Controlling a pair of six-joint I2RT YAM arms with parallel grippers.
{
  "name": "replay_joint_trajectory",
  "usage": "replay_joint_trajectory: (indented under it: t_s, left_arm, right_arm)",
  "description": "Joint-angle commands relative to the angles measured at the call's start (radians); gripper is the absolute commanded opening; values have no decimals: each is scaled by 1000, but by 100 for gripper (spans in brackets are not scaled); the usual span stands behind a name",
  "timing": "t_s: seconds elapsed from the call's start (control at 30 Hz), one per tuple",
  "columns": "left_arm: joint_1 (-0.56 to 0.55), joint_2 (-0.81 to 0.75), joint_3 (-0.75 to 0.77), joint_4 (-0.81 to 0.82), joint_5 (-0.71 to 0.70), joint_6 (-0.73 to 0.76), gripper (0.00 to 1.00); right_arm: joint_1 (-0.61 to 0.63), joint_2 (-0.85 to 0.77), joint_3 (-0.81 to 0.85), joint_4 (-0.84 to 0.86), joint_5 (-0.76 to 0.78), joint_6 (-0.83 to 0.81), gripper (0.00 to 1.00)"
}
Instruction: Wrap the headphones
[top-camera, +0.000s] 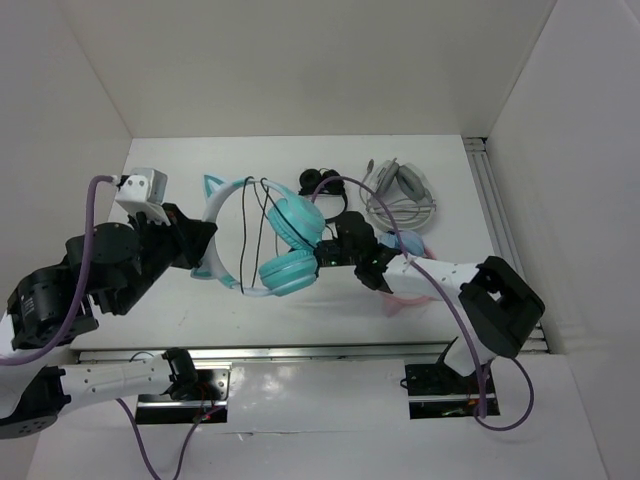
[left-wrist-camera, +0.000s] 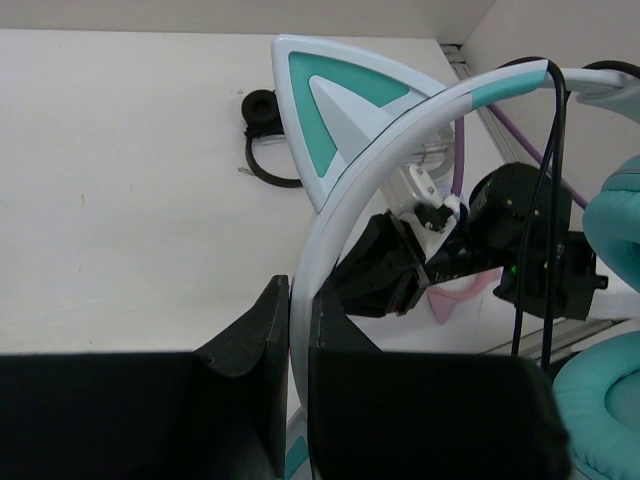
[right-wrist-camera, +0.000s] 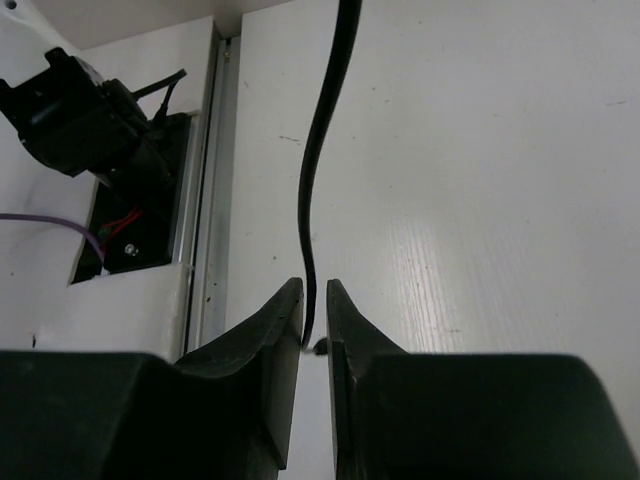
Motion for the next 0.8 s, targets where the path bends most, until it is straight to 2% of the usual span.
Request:
replay_joint_trajectory:
  t_s: [0.0, 0.27, 0.53, 0.6, 0.77]
  left_arm:
    - [-5, 10, 64, 131, -72, -46, 0]
    - [-5, 31, 95, 131, -82, -46, 0]
    - [-5, 31, 104, 121, -100, -46, 0]
    - [-5, 31, 113, 121, -100, -46, 0]
    - [-5, 41, 113, 112, -89, -46, 0]
  right_arm:
    - [13, 35, -19, 176, -30, 47, 23]
    - [13, 126, -19, 280, -30, 90, 32]
    - [13, 177, -10, 349, 81, 101, 44]
    - [13, 177, -24, 384, 131, 101, 52]
    - [13, 177, -36, 395, 206, 91, 53]
